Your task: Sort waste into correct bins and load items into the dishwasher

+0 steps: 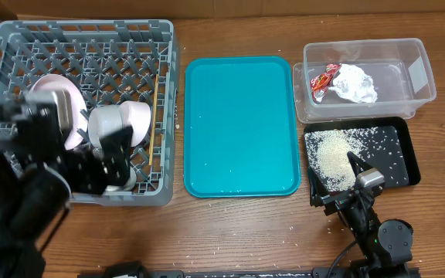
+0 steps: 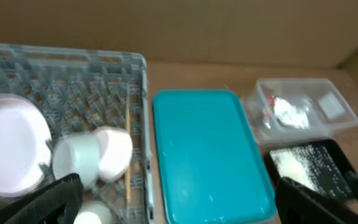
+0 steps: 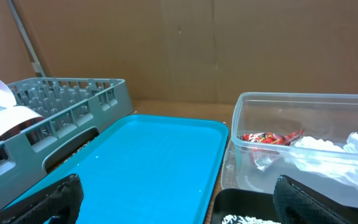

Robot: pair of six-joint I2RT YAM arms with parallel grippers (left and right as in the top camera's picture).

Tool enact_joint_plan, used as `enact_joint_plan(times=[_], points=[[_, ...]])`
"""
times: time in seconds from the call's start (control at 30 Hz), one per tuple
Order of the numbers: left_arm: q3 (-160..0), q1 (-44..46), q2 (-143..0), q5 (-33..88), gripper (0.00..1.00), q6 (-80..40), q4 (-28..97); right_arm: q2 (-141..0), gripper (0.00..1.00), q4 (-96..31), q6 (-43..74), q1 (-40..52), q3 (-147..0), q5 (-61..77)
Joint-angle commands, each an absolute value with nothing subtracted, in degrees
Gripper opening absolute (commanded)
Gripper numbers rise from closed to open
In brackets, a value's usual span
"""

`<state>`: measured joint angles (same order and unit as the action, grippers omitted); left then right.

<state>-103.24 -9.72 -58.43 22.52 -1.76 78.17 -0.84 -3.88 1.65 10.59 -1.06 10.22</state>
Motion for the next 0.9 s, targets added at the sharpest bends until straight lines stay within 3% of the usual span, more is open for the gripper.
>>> enact_joint_plan(times=[0.0,0.1,0.23,0.37,0.5,0.87], points=[[-103.4,-8.1,-56.6,21.8,1.0,-2.1,81.0,-0.2,1.0,-3.5,1.7,10.9,-0.4,9.9],[-103.0,-4.2,-55.3,17.2,1.0,-2.1,79.2,-0.2,1.0,-3.5,1.7,10.9,-0.4,9.9],[-96.3,0.1,-51.2,16.5,1.0,2.3,64.8,-0.2,1.0,-3.5,1.7,10.9,-0.4,9.9],[-77.8,4.7,-40.9,16.2,1.0,4.2,44.6,-0.2,1.0,-3.5,1.7,10.9,-0.4,9.9],[-60.2,7.2,-31.2,16.1,1.0,4.3,32.0,-0.2,1.0,-3.5,1.7,10.9,-0.4,9.9],[-27.2,10.5,-10.5,15.0,1.0,4.1,16.4,-0.2,1.0,-3.5,1.7,10.9,-0.4,9.9]])
